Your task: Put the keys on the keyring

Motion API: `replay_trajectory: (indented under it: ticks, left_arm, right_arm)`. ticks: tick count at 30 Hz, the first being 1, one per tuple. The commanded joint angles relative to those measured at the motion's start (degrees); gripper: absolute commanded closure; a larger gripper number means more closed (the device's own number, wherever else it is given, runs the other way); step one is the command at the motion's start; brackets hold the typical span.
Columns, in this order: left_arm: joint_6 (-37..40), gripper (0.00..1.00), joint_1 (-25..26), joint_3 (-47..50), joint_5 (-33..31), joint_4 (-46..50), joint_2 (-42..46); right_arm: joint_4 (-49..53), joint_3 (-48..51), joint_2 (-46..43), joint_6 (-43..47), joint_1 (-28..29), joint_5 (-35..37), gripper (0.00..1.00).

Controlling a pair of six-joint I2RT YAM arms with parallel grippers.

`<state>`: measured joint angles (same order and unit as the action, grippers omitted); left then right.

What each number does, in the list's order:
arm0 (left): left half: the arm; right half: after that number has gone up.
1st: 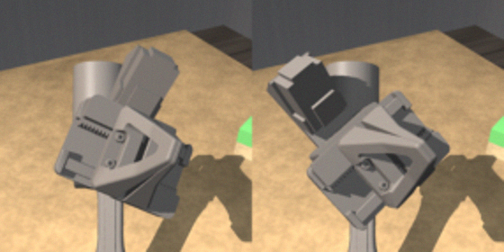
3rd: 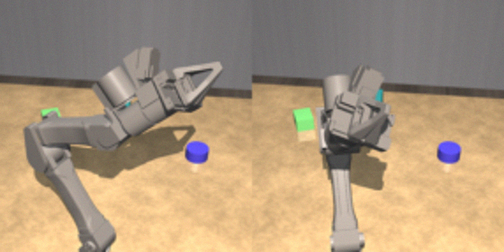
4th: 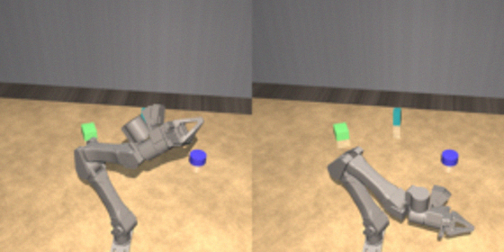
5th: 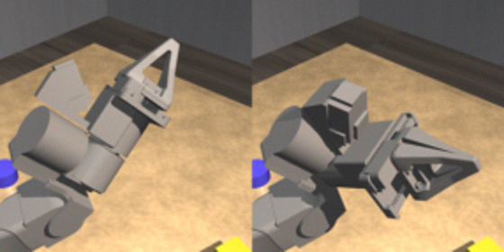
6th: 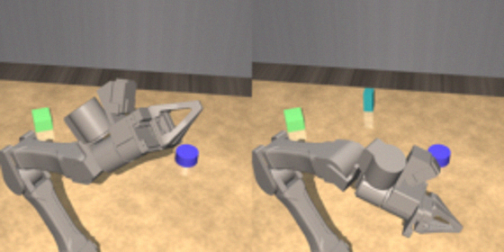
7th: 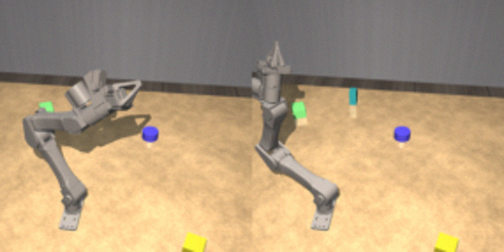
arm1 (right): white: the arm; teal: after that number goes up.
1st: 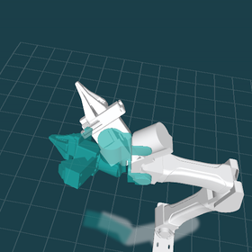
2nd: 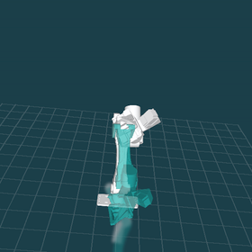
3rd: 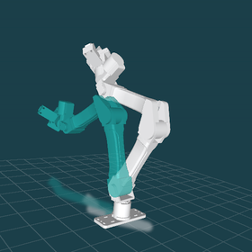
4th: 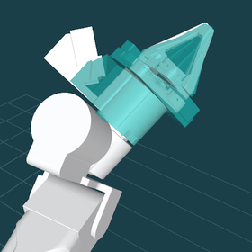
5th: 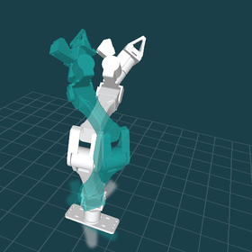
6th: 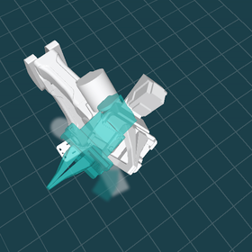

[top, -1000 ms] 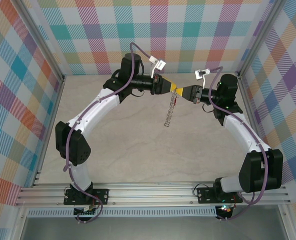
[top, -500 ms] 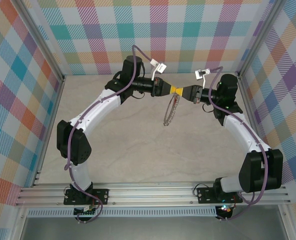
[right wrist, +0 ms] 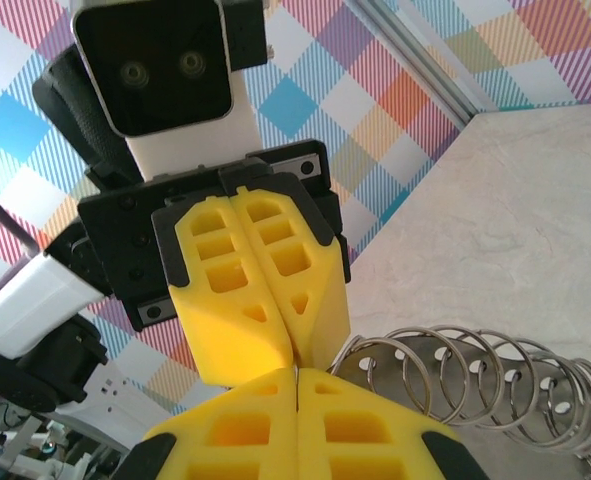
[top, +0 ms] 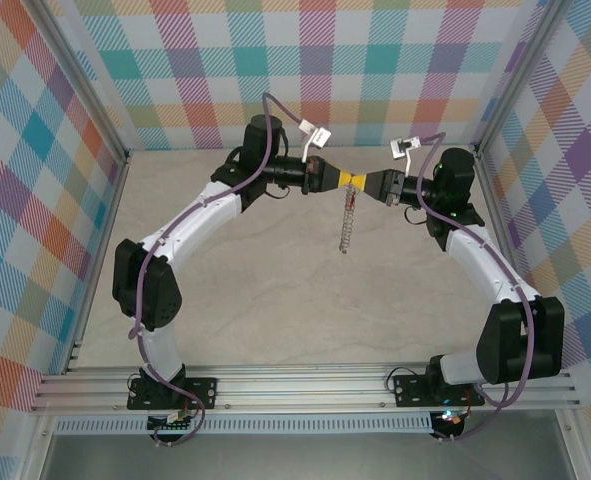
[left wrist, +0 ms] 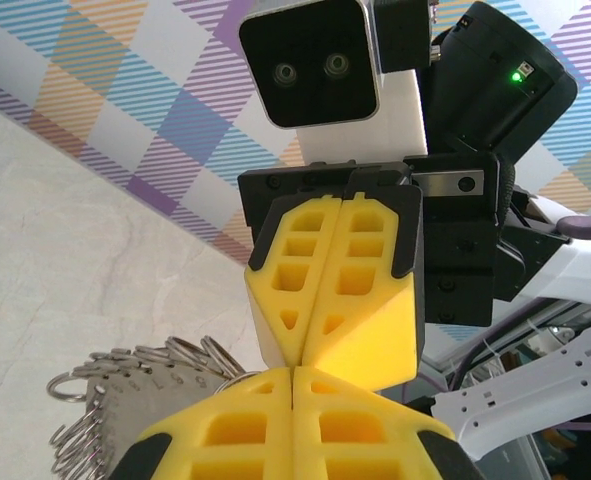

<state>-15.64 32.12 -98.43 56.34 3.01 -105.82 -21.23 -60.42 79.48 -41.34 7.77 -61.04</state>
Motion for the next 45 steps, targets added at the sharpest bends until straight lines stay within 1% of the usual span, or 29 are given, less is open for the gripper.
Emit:
replay_trajectory:
  ticks: [1, 4, 10, 13, 19, 22, 24, 28, 31, 33, 35, 39, 45]
  left_arm:
    - [-5.3, 1.0, 0.8, 3.3, -2.1, -7.2, 3.0]
    - [-8.5, 1.0, 0.8, 5.6, -3.3, -12.4, 3.8]
    - [-10.5, 1.0, 0.8, 4.4, 0.0, -13.6, 2.5]
    - [-10.6, 0.91, 0.9, 4.4, 1.5, -13.6, 2.5]
    - [-9.7, 0.88, 1.3, 4.0, 3.6, -12.7, 2.7]
    - [-8.4, 0.9, 1.6, 3.5, 4.0, -11.1, 2.7]
    - [-7.3, 1.0, 1.9, 3.2, 4.0, -9.8, 2.6]
    - [-6.7, 1.0, 2.4, 3.1, 2.1, -8.9, 2.5]
    - [-7.2, 1.0, 2.4, 3.6, -0.9, -8.9, 2.6]
    - [-8.4, 1.0, 2.4, 4.1, -2.3, -10.7, 2.9]
    - [-9.7, 1.0, 2.3, 4.7, -2.7, -12.6, 3.2]
    - [-11.4, 1.0, 2.3, 5.2, -3.3, -15.2, 3.9]
    - [-12.6, 1.0, 2.3, 5.6, -3.3, -17.4, 5.2]
  right_arm:
    - [-4.6, -0.4, -0.6, -1.4, 0.0, 1.2, 1.0]
    - [-4.5, -0.5, -1.3, -1.6, 0.0, 2.1, 1.0]
    - [-4.3, -0.8, -1.5, -1.6, 0.0, 2.3, 1.0]
    - [-4.3, -0.7, -1.4, -1.4, -0.1, 2.7, 1.0]
    - [-4.6, -0.6, -1.1, -1.7, -0.1, 3.1, 1.0]
    - [-5.1, -0.6, -0.9, -2.1, -0.2, 3.2, 1.0]
    - [-5.3, -0.6, -0.8, -2.4, -0.2, 3.1, 1.0]
    - [-5.7, -0.9, -0.8, -3.3, -0.2, 3.3, 1.0]
    - [-5.6, -1.0, -1.3, -3.8, -0.6, 3.9, 0.88]
    - [-5.4, -0.9, -2.2, -4.1, -1.4, 4.4, 0.74]
    - [-5.2, -0.6, -3.5, -4.3, -2.3, 4.9, 0.65]
    - [-5.0, 1.4, -6.5, -4.7, -4.8, 6.1, 0.56]
    - [-3.3, 6.9, -11.4, -3.3, -6.7, 10.7, 0.49]
